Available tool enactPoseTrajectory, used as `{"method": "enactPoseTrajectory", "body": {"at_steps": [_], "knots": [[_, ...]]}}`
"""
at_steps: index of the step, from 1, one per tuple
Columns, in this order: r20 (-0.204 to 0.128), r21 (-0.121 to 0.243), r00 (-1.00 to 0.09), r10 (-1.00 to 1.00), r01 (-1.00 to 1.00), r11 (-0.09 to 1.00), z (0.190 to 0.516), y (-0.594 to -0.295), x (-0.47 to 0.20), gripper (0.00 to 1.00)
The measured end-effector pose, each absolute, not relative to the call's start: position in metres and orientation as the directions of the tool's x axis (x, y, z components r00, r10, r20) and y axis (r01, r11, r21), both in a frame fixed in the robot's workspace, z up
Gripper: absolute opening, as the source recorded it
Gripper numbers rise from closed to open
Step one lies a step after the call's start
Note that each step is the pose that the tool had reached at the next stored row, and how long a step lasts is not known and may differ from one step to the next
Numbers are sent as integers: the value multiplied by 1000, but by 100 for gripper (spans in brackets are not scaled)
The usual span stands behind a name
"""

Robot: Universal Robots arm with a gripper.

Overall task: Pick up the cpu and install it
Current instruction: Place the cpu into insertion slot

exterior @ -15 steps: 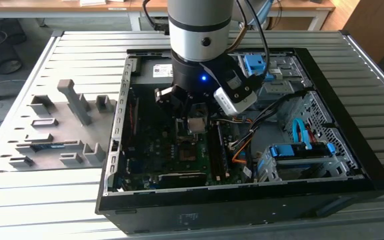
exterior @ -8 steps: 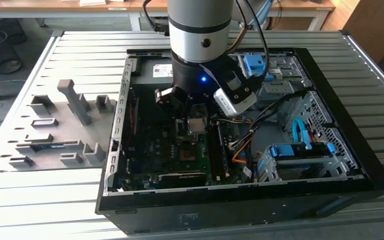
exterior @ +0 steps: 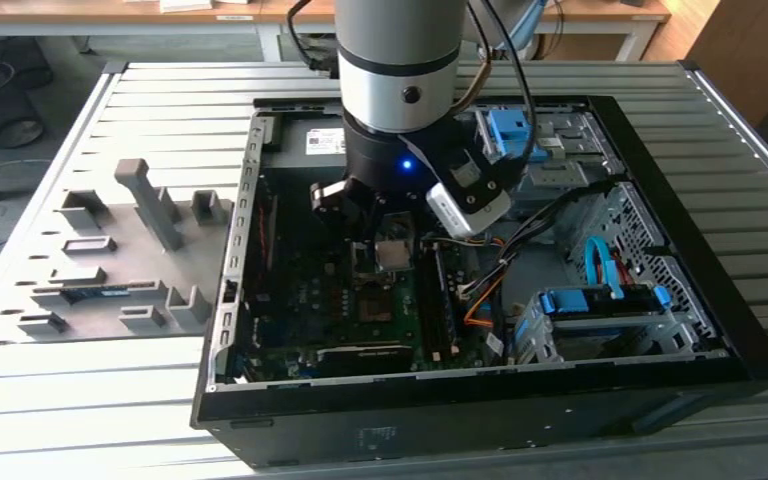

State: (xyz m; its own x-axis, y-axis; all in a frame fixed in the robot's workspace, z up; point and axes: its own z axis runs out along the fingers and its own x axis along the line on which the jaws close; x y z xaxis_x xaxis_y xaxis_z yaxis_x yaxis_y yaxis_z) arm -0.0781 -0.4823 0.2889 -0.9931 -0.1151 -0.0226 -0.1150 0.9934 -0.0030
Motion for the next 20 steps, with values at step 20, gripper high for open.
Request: {"method": "enactPoseTrajectory", "body": {"at_steps": [20], "knots": [[-22, -21, -1000, -2, -1, 1000, 262, -482, -80, 47]]}}
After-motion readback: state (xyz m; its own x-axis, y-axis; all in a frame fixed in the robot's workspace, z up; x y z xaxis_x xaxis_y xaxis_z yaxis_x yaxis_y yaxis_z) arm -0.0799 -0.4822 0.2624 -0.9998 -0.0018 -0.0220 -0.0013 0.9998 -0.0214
